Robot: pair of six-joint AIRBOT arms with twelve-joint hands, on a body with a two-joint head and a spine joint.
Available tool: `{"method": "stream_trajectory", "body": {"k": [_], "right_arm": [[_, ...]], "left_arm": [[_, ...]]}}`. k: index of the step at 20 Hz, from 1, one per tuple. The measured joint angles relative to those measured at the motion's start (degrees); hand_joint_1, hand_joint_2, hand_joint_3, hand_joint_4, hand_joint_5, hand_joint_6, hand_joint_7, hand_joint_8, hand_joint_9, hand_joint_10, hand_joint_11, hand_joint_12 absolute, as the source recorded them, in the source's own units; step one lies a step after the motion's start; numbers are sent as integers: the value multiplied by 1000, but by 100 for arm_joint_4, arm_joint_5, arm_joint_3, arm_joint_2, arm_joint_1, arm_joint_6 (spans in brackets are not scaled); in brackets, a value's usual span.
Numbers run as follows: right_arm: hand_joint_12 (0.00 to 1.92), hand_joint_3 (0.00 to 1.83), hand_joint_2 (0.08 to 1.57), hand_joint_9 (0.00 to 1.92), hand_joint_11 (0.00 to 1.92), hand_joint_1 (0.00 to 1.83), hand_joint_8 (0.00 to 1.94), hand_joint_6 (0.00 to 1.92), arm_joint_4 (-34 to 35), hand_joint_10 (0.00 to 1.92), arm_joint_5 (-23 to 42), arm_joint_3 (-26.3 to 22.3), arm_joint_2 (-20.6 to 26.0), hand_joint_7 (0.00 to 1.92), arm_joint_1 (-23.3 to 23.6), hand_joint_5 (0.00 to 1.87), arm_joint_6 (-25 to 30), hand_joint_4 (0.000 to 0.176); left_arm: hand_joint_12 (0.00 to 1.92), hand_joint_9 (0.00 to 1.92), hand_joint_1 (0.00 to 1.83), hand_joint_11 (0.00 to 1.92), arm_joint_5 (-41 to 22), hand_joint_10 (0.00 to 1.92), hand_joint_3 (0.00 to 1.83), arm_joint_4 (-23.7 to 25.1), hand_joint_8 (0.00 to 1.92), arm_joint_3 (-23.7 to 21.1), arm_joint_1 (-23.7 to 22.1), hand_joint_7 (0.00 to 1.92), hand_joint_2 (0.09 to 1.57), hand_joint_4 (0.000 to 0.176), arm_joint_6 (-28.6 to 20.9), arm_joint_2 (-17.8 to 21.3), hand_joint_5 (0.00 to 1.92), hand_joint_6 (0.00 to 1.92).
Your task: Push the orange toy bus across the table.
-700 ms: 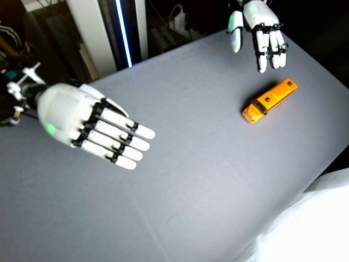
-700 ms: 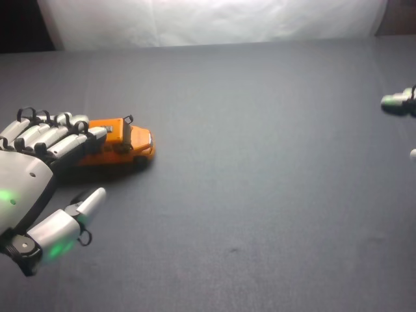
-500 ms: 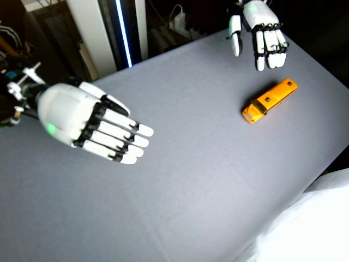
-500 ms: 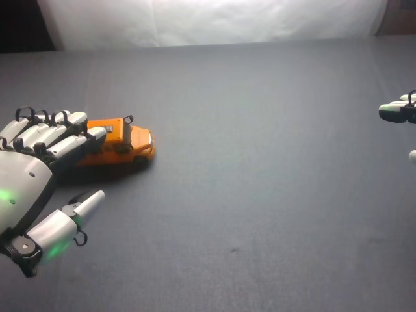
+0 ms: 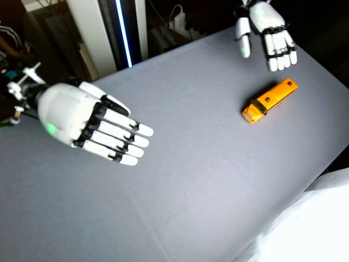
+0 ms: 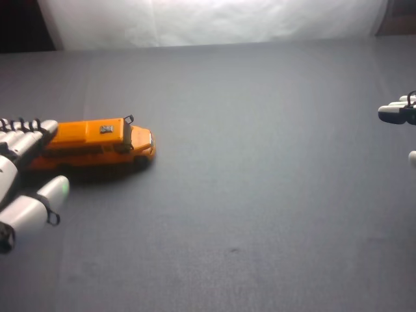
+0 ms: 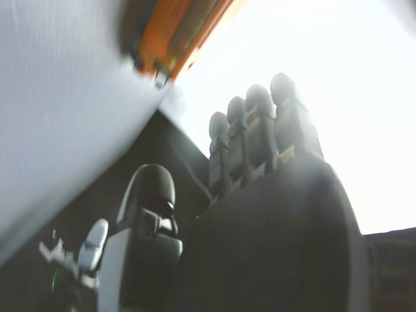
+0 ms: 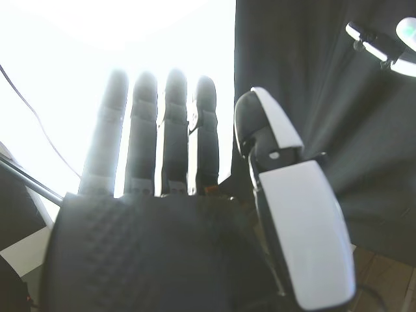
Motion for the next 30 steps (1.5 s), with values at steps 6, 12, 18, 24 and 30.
{"method": "stream_trajectory", "body": {"k": [6,12,18,24,30], "right_arm": [[365,1,1384,425,245,760,1,1,0,1,-11,0,0,531,0,560,0,0],[365,0,1381,439,271,787,3,2,4,5,-17,0,2,538,0,564,0,0],[352,2,1390,443,272,749,2,0,2,2,-57,0,0,544,0,549,0,0],[339,0,1385,428,257,781,1,2,-20,0,-96,2,0,546,0,550,0,0],[341,0,1387,422,257,773,1,0,-33,1,-103,7,-17,544,0,550,2,0]], "left_arm": [[560,265,21,51,-85,2,0,-756,3,142,24,246,1445,0,2,28,213,5],[495,226,0,26,-160,7,0,-1346,3,273,92,231,1341,0,0,39,235,4],[534,222,0,0,216,0,0,-1576,0,531,144,257,1331,12,2,44,241,0],[158,258,0,36,907,1,3,-1480,0,767,142,305,1367,17,90,-37,254,0],[137,265,0,60,1307,3,0,-1340,0,868,101,280,1334,1,219,-181,254,0]]}}
